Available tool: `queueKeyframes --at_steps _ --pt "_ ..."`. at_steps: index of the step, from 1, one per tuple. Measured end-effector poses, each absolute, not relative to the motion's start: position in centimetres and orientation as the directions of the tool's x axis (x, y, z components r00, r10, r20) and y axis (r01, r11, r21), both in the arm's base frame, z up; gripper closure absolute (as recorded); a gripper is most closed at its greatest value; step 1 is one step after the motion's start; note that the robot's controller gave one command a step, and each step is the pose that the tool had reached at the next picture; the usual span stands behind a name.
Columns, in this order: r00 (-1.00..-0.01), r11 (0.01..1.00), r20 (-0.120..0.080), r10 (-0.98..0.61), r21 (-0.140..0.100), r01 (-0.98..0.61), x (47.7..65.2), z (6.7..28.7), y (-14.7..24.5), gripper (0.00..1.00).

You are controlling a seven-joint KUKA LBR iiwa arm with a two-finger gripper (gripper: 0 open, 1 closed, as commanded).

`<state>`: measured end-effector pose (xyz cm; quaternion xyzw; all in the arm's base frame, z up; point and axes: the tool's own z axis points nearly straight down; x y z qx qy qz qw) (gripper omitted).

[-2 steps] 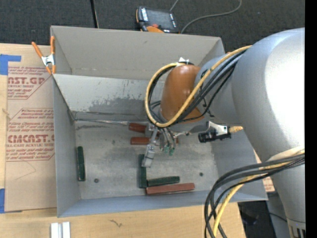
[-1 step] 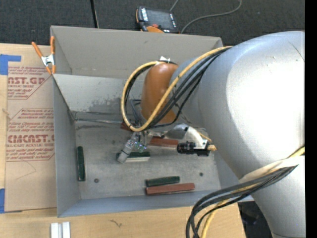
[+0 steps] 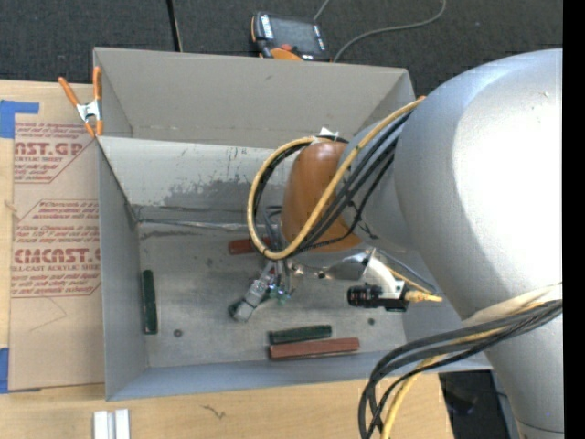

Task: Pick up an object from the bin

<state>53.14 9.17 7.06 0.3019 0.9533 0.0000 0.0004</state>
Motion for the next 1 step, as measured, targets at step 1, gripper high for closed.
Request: queueKeyframes --at_steps 1 --pt "-0.673 0.673 0.003 0.740 -0.002 0.740 58.07 7.18 7.25 0.00"
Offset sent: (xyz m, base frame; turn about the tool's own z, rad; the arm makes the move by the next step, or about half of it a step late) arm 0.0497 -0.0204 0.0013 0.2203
